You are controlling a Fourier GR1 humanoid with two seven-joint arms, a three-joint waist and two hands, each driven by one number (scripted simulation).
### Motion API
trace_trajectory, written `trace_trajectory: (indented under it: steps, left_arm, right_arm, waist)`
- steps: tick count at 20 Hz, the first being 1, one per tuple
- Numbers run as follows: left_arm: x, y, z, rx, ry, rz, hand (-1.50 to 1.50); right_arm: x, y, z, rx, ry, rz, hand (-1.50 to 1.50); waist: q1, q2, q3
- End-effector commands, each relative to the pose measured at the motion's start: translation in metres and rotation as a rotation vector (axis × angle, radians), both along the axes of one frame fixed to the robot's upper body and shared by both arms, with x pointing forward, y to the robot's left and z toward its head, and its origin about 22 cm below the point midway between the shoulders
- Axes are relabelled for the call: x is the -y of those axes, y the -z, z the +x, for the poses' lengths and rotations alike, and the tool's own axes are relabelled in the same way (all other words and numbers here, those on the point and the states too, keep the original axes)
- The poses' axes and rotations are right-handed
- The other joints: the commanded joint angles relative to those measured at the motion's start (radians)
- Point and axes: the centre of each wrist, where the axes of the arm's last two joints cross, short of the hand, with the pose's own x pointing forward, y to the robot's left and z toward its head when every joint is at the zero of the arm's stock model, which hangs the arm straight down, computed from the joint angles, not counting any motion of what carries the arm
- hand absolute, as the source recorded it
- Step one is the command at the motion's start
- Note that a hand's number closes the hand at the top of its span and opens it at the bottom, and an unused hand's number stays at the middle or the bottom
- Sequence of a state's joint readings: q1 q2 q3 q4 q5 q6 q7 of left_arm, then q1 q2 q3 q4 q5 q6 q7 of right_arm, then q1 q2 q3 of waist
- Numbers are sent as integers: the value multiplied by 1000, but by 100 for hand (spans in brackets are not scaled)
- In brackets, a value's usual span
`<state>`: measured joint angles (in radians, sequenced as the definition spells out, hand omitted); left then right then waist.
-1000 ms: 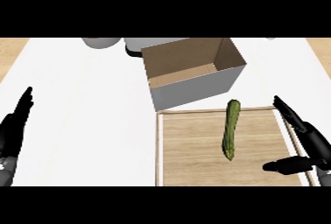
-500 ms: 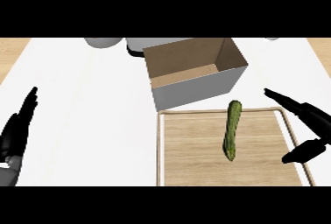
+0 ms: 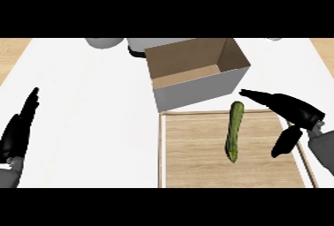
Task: Pick the squash from the tray and place it in the cardboard box
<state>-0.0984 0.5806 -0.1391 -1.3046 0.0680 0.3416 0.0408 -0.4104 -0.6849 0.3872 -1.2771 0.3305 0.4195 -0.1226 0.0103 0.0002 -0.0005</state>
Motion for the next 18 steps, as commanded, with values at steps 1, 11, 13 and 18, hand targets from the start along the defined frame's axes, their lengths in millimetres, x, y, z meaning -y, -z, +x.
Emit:
trace_trajectory:
  steps: [1, 11, 13, 18]
  left_arm:
    - [-5, -1, -11, 2, 6, 1, 0]
    - [-17, 11, 8, -17, -16, -13, 0]
    - [-6, 0, 8, -5, -9, -5, 0]
    - [-27, -2, -13, -9, 0, -6, 0]
  right_arm:
    - [-15, -4, 26, -30, 21, -81, -150]
    - [-33, 1, 17, -30, 4, -101, -150]
    - [-16, 29, 12, -45, -7, -67, -150]
    - [-38, 22, 9, -57, -56, -3, -150]
  waist:
    - [7, 1, 1]
    - [-10, 0, 0]
    - [-7, 0, 1]
    - [-5, 0, 0]
